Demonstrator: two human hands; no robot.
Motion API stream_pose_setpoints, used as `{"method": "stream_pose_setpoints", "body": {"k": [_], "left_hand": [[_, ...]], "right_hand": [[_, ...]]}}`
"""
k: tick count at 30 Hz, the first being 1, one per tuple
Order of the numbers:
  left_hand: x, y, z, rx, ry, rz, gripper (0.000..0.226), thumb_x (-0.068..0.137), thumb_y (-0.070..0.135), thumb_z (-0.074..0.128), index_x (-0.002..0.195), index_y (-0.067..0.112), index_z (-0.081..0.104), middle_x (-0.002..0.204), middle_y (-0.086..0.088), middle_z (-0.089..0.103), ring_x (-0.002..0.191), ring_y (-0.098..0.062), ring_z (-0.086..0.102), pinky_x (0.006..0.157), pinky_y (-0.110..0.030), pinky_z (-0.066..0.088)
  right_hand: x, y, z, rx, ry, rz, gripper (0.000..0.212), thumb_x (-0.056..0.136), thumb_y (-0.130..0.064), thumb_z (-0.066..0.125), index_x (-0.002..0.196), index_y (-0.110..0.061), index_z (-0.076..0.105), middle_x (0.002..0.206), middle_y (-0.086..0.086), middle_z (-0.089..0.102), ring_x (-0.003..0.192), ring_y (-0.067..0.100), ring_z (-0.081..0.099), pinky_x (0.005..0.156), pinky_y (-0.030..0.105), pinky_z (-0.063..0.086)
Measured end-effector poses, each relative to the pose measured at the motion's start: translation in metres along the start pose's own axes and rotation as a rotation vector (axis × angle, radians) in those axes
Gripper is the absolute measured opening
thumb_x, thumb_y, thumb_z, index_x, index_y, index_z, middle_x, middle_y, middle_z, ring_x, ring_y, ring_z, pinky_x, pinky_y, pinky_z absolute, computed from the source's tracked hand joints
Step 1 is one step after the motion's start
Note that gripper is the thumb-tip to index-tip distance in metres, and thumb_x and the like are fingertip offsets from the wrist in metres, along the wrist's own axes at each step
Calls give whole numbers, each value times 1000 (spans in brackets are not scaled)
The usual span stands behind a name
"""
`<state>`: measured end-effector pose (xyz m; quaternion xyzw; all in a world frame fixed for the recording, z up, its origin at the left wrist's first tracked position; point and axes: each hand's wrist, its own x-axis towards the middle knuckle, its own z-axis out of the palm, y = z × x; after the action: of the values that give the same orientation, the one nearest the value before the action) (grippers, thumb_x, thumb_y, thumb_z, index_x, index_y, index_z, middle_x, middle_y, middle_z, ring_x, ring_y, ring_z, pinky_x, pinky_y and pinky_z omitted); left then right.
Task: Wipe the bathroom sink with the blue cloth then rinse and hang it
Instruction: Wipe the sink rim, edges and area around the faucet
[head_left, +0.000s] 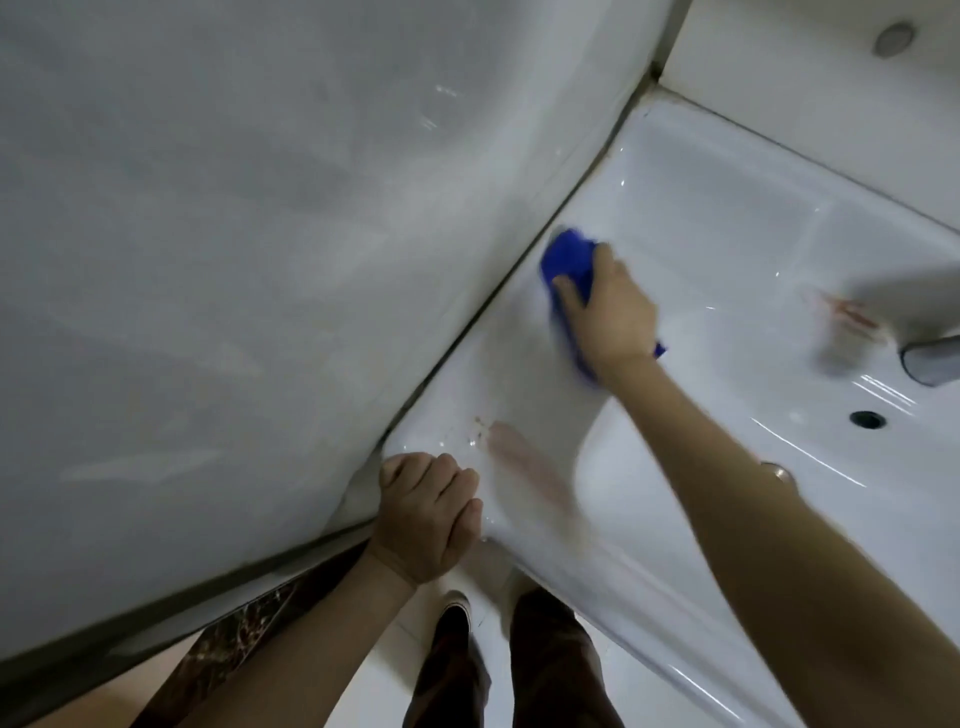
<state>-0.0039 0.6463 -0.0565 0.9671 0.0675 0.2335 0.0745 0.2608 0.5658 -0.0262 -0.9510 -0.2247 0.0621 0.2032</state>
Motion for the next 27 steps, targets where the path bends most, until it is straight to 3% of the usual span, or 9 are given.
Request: {"method": "stream_pose_setpoints", "body": {"k": [4, 7, 10, 13, 16, 19, 22, 25, 27], "left_hand": [[0, 0, -1, -17, -8, -2, 27, 94, 31, 31, 76, 18, 46, 65, -4, 41, 65, -23, 33, 66, -37, 25], [-1, -1, 2, -14, -12, -3, 26, 94, 31, 30, 79, 19, 47, 66, -3, 43, 66, -23, 34, 67, -37, 26], [-1, 0, 2, -32, -20, -1, 28, 95, 32, 29, 79, 20, 48, 66, -3, 44, 68, -23, 35, 68, -37, 26], [0, 1, -2, -31, -35, -4, 27, 95, 33, 30, 80, 21, 50, 67, -3, 46, 69, -24, 36, 68, -38, 26], [1, 0, -1, -12, -47, 10, 31, 94, 33, 31, 78, 19, 54, 67, -3, 48, 70, -24, 38, 68, -38, 26], [-2, -3, 4, -5, -29, 13, 34, 92, 32, 33, 74, 19, 58, 67, -3, 53, 70, -24, 41, 68, -39, 28], [-4, -2, 4, -17, -18, 16, 34, 92, 32, 33, 73, 18, 59, 68, -3, 54, 69, -24, 40, 67, -39, 28], [-4, -1, 2, 0, -43, -28, 39, 93, 32, 31, 70, 17, 58, 65, -4, 50, 68, -23, 37, 67, -38, 27], [-5, 0, 3, 9, -36, -22, 36, 93, 32, 32, 72, 16, 57, 65, -4, 49, 68, -23, 36, 68, -38, 27]], "right_hand": [[-85, 3, -1, -4, -195, -392, 42, 92, -49, 56, 117, -16, 51, 105, 5, 64, 86, 29, 62, 66, 35, 48], [-15, 38, -11, -47, -26, -115, 46, 92, -49, 55, 120, -14, 50, 108, 9, 64, 89, 35, 62, 66, 37, 46], [45, 45, -25, 68, 93, 175, 40, 91, -51, 55, 106, -16, 45, 97, 4, 64, 80, 31, 61, 61, 33, 41], [1, 15, -14, 121, -39, 1, 35, 88, -54, 57, 95, -23, 43, 81, -8, 57, 71, 19, 54, 60, 31, 36], [-39, 19, -10, 115, -196, -191, 31, 86, -54, 61, 99, -26, 54, 89, -9, 64, 76, 14, 55, 66, 29, 41], [13, 50, -14, 12, -27, -102, 38, 88, -54, 60, 108, -22, 56, 100, 2, 68, 87, 27, 62, 67, 32, 42], [60, 52, -19, 11, 116, 107, 39, 91, -51, 55, 105, -15, 49, 99, 4, 64, 75, 27, 58, 58, 31, 35], [21, 19, -3, 70, 47, 32, 40, 92, -50, 55, 110, -15, 50, 99, 1, 62, 77, 25, 60, 58, 31, 37], [-46, 1, 7, 140, -79, -206, 40, 90, -50, 57, 114, -19, 52, 100, -2, 64, 80, 21, 60, 62, 32, 45]]}}
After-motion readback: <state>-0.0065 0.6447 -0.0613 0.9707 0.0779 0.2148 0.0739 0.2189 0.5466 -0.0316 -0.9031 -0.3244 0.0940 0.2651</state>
